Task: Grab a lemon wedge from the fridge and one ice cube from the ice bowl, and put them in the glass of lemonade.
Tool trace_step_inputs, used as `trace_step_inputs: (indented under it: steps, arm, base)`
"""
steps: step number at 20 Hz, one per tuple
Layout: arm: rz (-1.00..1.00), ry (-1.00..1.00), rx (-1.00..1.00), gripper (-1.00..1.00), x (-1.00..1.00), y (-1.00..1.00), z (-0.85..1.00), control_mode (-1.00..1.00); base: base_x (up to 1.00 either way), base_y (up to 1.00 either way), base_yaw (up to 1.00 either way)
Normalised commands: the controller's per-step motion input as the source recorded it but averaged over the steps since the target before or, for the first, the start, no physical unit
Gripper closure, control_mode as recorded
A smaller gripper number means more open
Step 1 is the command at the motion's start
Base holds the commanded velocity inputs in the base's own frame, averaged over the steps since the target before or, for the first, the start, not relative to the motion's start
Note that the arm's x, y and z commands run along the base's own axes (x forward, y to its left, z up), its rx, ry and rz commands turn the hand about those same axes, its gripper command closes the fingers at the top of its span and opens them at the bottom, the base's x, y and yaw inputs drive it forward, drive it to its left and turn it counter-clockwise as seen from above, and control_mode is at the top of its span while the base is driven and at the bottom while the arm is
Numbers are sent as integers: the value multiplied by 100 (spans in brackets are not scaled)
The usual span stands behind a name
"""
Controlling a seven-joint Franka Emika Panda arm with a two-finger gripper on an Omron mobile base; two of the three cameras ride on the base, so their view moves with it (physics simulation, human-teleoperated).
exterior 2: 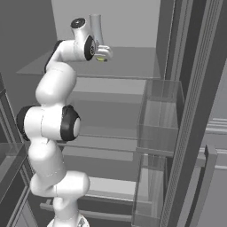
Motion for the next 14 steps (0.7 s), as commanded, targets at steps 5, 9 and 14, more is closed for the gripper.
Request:
trace_step_inputs:
  steps: [5, 9, 14]
  arm:
    - [-6, 3, -3, -100, 6, -17, -19, -100]
    - [-6, 0, 0, -100, -22, -35, -16, -100]
    - [-7, 0, -1, 100, -4, -26, -26, -100]
  base:
    - [0, 0, 0]
    - [0, 0, 0]
    - [0, 0, 0]
